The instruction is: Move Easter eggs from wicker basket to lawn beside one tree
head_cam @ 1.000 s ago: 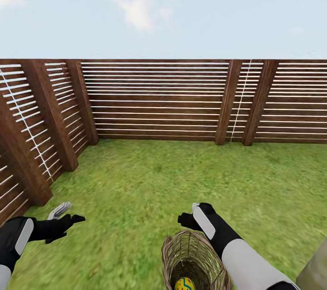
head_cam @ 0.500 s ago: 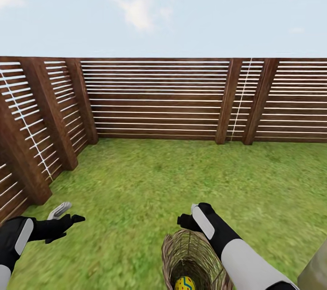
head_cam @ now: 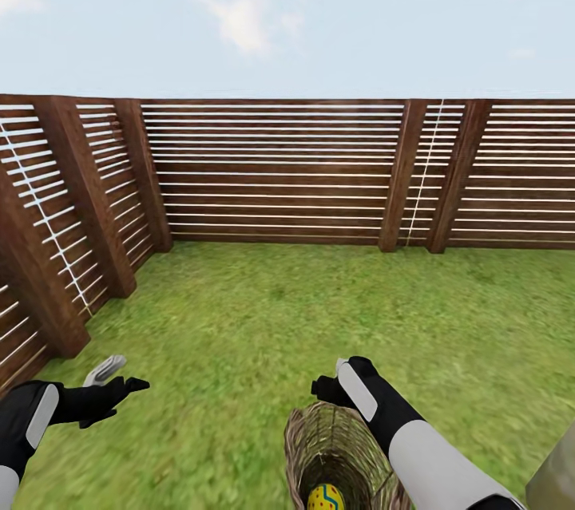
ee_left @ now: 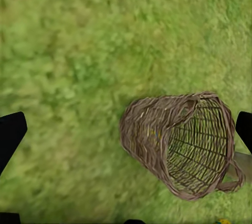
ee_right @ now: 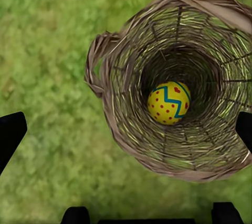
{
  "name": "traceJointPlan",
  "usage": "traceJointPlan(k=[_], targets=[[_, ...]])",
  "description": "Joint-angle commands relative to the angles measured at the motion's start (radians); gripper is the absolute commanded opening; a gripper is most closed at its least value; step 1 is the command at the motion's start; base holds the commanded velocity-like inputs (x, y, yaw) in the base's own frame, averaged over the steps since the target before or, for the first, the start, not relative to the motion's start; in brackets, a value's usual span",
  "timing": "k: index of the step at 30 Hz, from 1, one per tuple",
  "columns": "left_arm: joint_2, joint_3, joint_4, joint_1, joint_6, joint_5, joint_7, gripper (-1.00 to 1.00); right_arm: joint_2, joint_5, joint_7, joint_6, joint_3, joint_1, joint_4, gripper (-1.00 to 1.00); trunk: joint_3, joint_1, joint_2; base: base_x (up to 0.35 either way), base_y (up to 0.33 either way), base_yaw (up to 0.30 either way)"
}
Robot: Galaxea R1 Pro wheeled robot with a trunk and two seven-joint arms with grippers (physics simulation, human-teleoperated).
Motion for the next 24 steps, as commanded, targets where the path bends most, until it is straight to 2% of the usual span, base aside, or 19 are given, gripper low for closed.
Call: traceJointPlan(k=[1, 24], targets=[[0.0, 0.003, 0.0, -0.001, 0.007, 0.002, -0.002, 1.0, -0.001, -0.011, -0.01, 0.001, 0.005, -0.001, -0.001, 1.0, -0.004, 0.004, -0.008, 0.0, 0.0, 0.0], [0.0, 0.002, 0.0, -0.001, 0.007, 0.002, -0.002, 1.0, 0.001, -0.011, -0.011, 0.002, 0.005, -0.001, -0.001, 1.0, -0.076, 0.092, -0.169, 0.0, 0.0, 0.0]])
